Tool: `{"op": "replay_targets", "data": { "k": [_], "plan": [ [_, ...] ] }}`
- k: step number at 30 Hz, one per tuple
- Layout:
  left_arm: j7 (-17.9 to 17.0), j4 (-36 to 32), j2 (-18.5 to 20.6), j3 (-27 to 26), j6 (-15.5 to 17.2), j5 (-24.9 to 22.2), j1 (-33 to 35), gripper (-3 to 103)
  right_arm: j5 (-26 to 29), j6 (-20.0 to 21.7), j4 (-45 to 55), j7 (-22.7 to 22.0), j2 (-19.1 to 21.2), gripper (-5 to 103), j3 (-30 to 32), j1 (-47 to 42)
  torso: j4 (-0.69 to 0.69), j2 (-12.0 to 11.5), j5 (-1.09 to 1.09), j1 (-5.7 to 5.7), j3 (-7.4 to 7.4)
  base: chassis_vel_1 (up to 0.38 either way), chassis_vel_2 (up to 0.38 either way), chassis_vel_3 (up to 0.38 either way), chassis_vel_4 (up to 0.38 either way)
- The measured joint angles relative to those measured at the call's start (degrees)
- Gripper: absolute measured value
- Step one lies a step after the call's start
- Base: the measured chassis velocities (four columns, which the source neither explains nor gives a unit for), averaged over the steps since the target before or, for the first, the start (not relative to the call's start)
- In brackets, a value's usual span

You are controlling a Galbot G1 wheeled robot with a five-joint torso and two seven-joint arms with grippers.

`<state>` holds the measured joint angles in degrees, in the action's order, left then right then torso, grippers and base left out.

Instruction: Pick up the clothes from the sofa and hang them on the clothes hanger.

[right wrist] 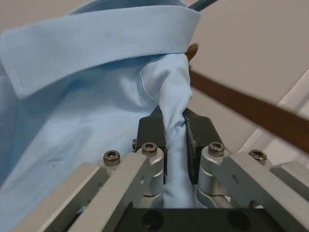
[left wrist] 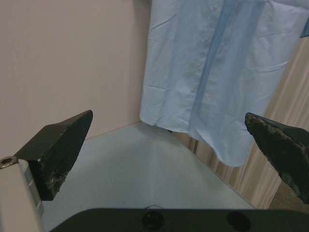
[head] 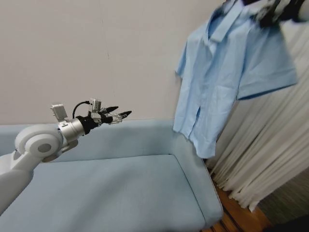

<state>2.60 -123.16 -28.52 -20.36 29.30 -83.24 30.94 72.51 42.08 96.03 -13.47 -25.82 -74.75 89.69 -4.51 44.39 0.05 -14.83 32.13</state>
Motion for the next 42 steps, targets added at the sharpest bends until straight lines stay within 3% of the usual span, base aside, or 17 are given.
{"op": "replay_targets", "data": {
  "k": [2,5,11,18,22,26,37,42],
  "plan": [
    [0.0,-0.2,0.3,0.0,0.0,0.0,0.4,100,4.4,0.1,2.6,-3.0,1.4,9,0.1,-1.6,0.04,0.0,0.14,-0.02,0.04,0.0,0.0,0.0,0.0],
    [-0.1,-0.5,0.4,-0.2,0.0,0.0,0.7,100,8.6,0.1,4.4,-5.3,2.2,9,1.0,-3.0,0.04,0.0,0.03,-0.03,0.04,0.0,0.0,0.0,0.0],
    [-0.3,-0.7,0.9,-0.4,0.0,0.0,1.2,100,15.7,0.1,6.8,-8.3,3.2,9,0.3,-3.4,0.06,0.0,0.0,-0.02,0.03,0.0,0.0,0.0,0.0],
    [-0.8,-0.9,0.9,-0.4,0.0,-0.1,1.3,100,15.7,0.1,8.9,-9.5,6.4,9,4.6,-10.0,0.04,0.0,0.04,-0.03,0.03,0.0,0.0,0.0,0.0],
    [-1.2,-1.1,1.0,-0.5,0.1,-0.2,1.4,100,16.0,0.0,9.8,-11.1,8.2,9,10.4,-17.3,0.05,0.0,0.03,-0.03,0.03,0.0,0.0,0.0,0.0],
    [-1.3,-0.7,1.2,-0.4,0.1,-0.2,1.3,100,12.8,0.0,10.8,-10.7,10.8,9,11.8,-22.6,0.06,0.0,0.04,-0.03,0.04,0.0,0.0,0.0,0.0],
    [-1.5,0.1,-0.1,1.1,0.1,0.7,1.2,100,6.2,-0.2,11.7,-5.5,16.8,9,11.1,-25.3,0.05,0.0,0.04,-0.04,0.04,0.0,0.0,0.0,0.0],
    [-1.7,-0.1,-0.1,1.4,0.1,0.9,1.3,100,-8.0,-0.2,13.1,1.8,21.1,9,10.6,-25.5,0.03,0.0,0.05,-0.03,0.03,0.0,0.0,0.0,0.0]
  ]
}}
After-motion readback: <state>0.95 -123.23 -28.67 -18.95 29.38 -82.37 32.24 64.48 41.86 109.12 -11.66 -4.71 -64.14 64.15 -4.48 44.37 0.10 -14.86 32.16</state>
